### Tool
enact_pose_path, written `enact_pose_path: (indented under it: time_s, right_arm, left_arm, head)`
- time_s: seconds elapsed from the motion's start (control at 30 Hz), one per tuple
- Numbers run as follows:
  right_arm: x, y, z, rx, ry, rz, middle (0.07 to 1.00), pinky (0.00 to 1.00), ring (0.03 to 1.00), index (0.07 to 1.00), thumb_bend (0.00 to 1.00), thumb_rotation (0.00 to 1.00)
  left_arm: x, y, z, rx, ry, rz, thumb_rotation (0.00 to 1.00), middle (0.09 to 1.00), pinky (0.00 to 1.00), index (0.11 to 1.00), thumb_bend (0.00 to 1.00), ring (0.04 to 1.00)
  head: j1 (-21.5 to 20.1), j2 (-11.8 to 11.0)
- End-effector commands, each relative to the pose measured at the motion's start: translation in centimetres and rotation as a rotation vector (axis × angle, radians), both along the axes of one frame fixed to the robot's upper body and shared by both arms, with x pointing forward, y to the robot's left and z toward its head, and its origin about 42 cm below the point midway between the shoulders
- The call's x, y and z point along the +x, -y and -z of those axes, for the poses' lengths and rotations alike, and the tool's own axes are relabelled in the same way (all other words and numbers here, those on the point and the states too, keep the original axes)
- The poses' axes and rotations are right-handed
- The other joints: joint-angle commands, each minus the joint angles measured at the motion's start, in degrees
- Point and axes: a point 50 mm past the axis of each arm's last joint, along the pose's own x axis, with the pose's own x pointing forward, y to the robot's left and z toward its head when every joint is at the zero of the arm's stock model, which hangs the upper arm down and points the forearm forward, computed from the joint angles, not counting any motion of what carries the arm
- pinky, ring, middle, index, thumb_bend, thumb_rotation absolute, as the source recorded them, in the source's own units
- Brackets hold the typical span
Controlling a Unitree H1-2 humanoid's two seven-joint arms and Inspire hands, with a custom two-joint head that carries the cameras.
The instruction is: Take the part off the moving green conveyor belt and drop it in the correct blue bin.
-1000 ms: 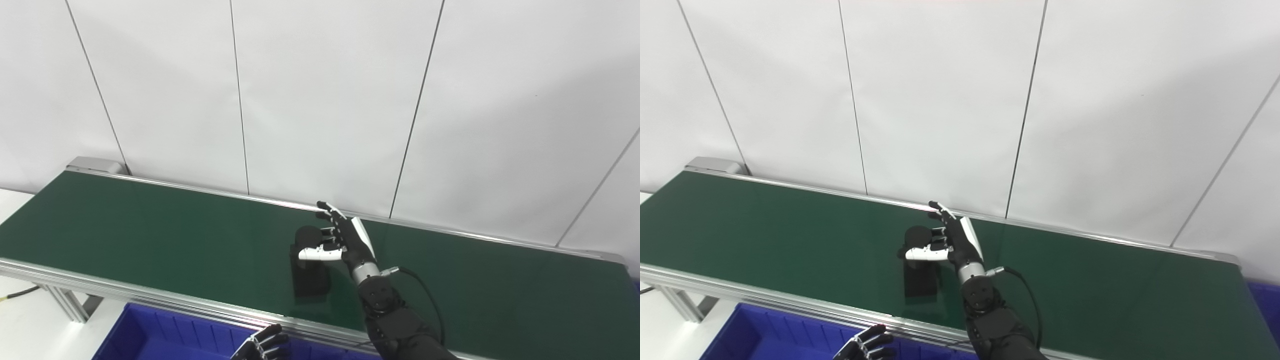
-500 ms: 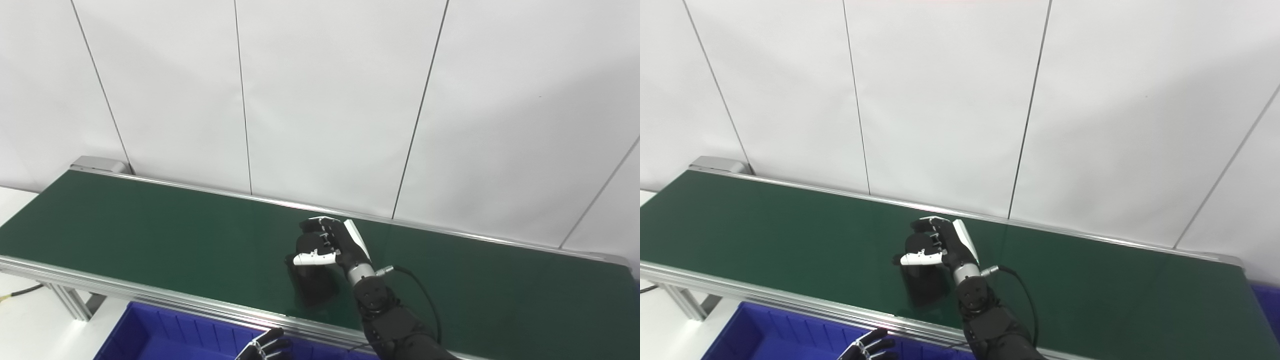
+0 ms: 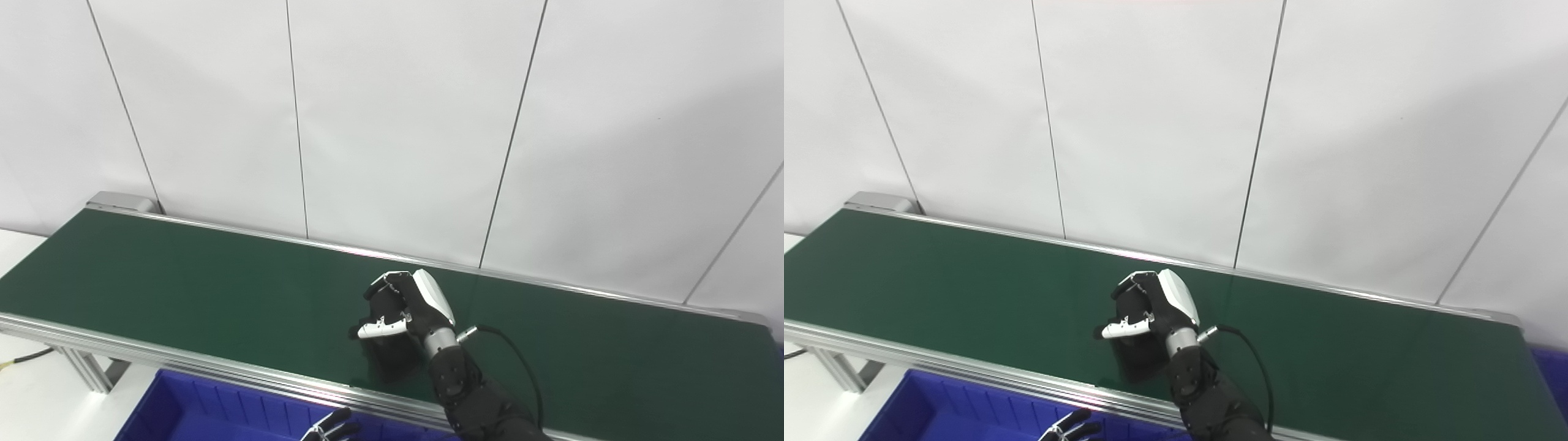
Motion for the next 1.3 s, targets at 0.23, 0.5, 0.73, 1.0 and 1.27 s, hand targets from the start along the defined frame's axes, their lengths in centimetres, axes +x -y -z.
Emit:
enact_pose_path:
  time_s: [0.23,0.5,0.73,1.0,1.27]
  right_arm:
    - [-1.2,0.4,0.0,0.082,0.155,0.033,0.121,0.08,0.444,0.107,0.51,0.0]
    - [-1.7,0.7,-2.1,0.197,0.306,0.061,0.142,0.09,0.444,0.131,0.51,0.0]
    - [-2.9,1.4,-4.6,0.317,0.431,0.054,0.139,0.09,0.444,0.131,0.51,0.0]
    - [-7.8,4.5,-7.1,0.453,0.565,0.056,0.136,0.08,0.444,0.129,0.51,0.0]
    - [-13.5,8.9,-4.3,0.39,0.511,0.184,0.14,0.07,0.444,0.121,0.51,0.0]
  left_arm:
    - [0.2,0.8,-0.8,-0.013,0.049,-0.004,0.0,0.744,0.67,0.785,0.56,0.688]
    - [0.6,0.5,-0.8,-0.013,0.047,0.006,0.0,0.743,0.67,0.783,0.56,0.685]
    - [0.8,0.1,-1.3,-0.011,0.049,0.017,0.0,0.742,0.67,0.776,0.54,0.682]
    - [0.9,-0.9,-1.9,-0.011,0.062,0.05,0.0,0.741,0.67,0.785,0.51,0.675]
    - [1.1,-1.9,-2.5,-0.01,0.066,0.083,0.0,0.737,0.66,0.791,0.52,0.67]
  head:
    - [-0.58,0.75]
    - [-2.15,0.94]
    - [-5.02,1.39]
    - [-11.86,2.65]
    - [-15.39,4.28]
